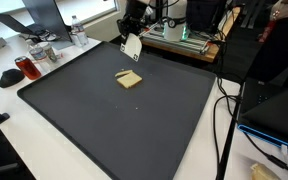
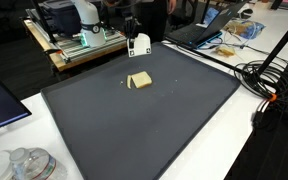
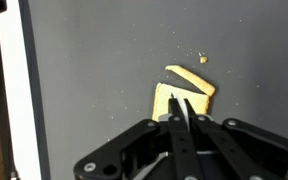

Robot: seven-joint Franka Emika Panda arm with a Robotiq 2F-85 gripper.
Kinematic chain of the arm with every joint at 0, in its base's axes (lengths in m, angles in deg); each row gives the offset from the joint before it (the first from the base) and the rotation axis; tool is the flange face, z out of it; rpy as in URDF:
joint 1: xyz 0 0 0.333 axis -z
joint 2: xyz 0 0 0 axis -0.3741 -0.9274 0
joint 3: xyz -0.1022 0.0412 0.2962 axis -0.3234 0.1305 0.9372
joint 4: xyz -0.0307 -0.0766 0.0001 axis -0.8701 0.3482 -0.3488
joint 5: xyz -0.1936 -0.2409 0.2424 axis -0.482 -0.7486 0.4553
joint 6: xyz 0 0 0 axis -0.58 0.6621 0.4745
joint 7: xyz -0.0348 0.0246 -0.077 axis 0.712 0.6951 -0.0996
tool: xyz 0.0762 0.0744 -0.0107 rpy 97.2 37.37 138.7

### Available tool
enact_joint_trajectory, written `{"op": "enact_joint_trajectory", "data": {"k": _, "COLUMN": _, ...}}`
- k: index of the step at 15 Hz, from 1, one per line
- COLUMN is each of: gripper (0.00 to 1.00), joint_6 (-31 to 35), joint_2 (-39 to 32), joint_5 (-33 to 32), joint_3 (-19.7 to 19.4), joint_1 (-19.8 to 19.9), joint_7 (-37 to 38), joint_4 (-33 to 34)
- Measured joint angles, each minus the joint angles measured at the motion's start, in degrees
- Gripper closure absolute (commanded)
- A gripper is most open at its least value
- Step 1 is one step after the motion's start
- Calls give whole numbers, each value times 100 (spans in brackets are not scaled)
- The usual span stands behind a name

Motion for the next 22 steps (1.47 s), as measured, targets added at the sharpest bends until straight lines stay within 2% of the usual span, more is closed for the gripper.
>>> {"op": "enact_joint_trajectory", "data": {"k": 3, "gripper": 99, "joint_6": -9, "joint_2": -298, "joint_5": 191, "joint_3": -395, "joint_1": -515, "joint_7": -525, "joint_4": 4}}
{"op": "enact_joint_trajectory", "data": {"k": 6, "gripper": 99, "joint_6": -11, "joint_2": -595, "joint_5": 596, "joint_3": -616, "joint_1": -764, "joint_7": -1033, "joint_4": 33}}
{"op": "enact_joint_trajectory", "data": {"k": 10, "gripper": 99, "joint_6": -150, "joint_2": -847, "joint_5": 1290, "joint_3": -706, "joint_1": -854, "joint_7": -1569, "joint_4": 156}}
{"op": "enact_joint_trajectory", "data": {"k": 14, "gripper": 99, "joint_6": -500, "joint_2": -974, "joint_5": 1724, "joint_3": -706, "joint_1": -877, "joint_7": -1683, "joint_4": 386}}
{"op": "enact_joint_trajectory", "data": {"k": 22, "gripper": 99, "joint_6": -669, "joint_2": -1279, "joint_5": 1856, "joint_3": -704, "joint_1": -922, "joint_7": -1622, "joint_4": 591}}
